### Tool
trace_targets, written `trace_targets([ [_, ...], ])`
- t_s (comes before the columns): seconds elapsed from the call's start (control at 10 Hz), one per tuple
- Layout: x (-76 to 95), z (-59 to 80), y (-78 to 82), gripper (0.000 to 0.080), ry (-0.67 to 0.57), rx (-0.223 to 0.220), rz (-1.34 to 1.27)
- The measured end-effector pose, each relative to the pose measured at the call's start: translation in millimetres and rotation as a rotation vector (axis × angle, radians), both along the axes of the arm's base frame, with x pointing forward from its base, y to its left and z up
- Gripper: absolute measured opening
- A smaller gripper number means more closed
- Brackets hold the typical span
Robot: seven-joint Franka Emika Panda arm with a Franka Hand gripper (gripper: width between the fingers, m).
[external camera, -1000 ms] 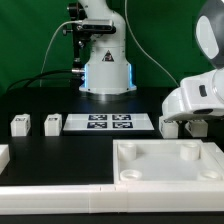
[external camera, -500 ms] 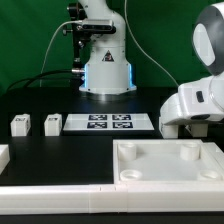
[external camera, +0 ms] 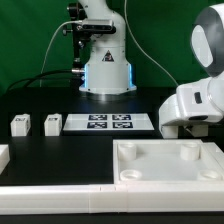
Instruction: Assemble one leg
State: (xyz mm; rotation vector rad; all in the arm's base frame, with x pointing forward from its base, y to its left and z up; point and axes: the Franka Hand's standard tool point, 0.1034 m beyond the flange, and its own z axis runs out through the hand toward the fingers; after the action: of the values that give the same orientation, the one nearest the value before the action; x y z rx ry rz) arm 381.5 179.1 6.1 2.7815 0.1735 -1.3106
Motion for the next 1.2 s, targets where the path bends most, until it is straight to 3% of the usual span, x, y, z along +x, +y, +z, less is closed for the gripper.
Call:
trace_targets([
  [0.3, 3.3, 3.1, -1.4, 0.0291, -0.008, -0.002, -0.004],
  [0.5, 8.1, 27.0, -5.0, 0.0291, -0.010, -0.010, -0.002],
  [0.8, 10.7, 64.7, -12.9, 0.0293, -0.046, -0.073, -0.048],
  [0.9, 13.7, 69.0, -13.8, 0.0293, -0.065, -0.070, -0.049],
  [1.2, 15.8, 64.0, -11.5, 0.0294, -0.109, -0.059, -0.051],
])
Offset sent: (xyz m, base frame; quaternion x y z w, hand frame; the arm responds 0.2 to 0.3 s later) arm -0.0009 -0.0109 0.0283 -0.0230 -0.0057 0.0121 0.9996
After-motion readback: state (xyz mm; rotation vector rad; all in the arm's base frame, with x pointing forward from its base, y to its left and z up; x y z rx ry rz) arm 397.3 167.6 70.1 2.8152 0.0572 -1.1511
